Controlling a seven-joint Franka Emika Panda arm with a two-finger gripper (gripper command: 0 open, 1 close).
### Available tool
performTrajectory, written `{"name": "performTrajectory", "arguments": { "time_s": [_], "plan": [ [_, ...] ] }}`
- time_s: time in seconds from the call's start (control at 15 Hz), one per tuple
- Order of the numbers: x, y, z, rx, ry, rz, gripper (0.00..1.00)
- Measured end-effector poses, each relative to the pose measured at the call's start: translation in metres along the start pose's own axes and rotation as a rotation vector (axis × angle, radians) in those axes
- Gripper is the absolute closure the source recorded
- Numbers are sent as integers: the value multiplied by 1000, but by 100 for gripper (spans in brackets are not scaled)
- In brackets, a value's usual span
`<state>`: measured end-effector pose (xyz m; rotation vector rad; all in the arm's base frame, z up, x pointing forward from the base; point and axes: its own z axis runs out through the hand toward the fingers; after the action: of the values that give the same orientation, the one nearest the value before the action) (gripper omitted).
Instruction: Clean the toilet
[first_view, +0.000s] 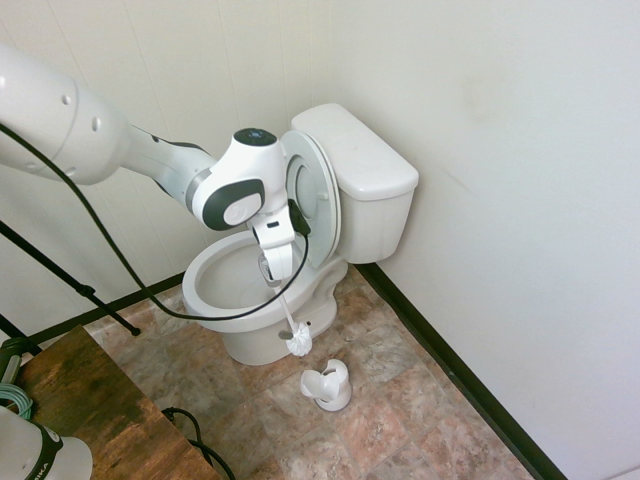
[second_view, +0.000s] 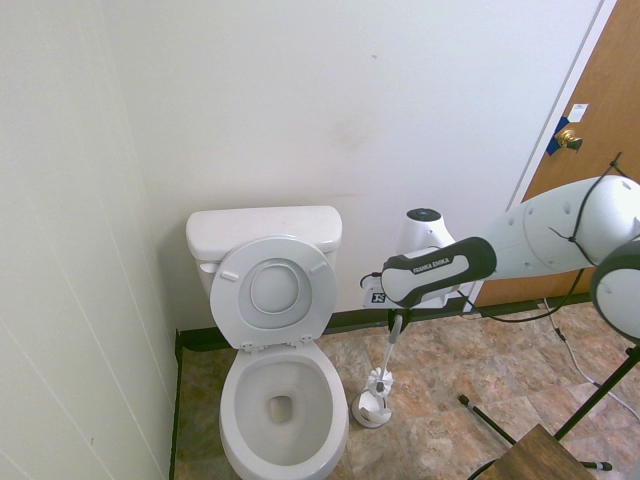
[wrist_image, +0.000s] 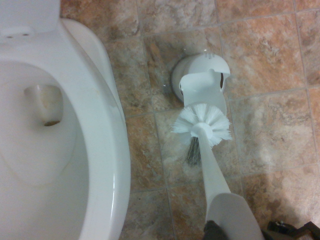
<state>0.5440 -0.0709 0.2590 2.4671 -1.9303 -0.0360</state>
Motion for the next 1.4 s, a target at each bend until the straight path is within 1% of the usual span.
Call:
{"name": "performTrajectory", "arguments": {
  "time_s": [0.27, 0.67, 0.87, 1.13, 1.4],
  "plan": [
    [19, -10, 50, -32, -43, 14, 100],
    [55, -22, 105, -53, -63, 60, 100],
    [64, -27, 129, -55, -77, 72, 100],
    [84, -28, 144, -36, -96, 100, 100],
    [102, -21, 136, 1, -83, 126, 100]
  ]
}}
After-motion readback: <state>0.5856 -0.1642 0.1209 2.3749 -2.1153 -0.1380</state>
